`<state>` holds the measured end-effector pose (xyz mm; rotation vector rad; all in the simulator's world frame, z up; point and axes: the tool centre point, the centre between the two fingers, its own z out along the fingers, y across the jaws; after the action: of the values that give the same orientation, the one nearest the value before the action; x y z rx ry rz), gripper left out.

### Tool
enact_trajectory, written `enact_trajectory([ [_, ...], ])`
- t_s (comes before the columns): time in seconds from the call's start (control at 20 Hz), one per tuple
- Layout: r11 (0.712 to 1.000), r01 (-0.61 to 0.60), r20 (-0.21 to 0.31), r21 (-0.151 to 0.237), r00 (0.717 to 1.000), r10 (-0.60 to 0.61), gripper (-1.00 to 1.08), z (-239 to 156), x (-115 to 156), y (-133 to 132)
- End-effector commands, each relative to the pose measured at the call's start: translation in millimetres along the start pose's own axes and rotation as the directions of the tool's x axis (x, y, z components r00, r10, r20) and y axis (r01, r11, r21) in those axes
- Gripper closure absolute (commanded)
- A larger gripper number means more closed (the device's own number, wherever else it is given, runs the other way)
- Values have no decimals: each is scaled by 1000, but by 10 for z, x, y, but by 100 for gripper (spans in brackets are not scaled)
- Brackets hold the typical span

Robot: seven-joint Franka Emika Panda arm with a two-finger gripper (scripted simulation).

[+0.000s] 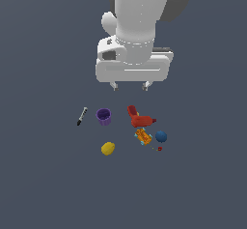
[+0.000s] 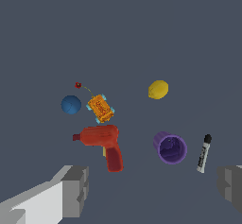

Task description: Pick up a designated object from a clutter of objects.

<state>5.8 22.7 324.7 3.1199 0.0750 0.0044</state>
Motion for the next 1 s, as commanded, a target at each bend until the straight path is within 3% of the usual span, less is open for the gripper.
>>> enact_trajectory([
  [0.0, 1000, 0, 0, 0, 1000, 0, -92, 0, 0, 0],
  [0.6, 998, 62, -20, -22, 998, -63, -92, 2, 88, -97],
  [0.95, 994, 107, -18, -24, 994, -108, -92, 200, 180, -159],
])
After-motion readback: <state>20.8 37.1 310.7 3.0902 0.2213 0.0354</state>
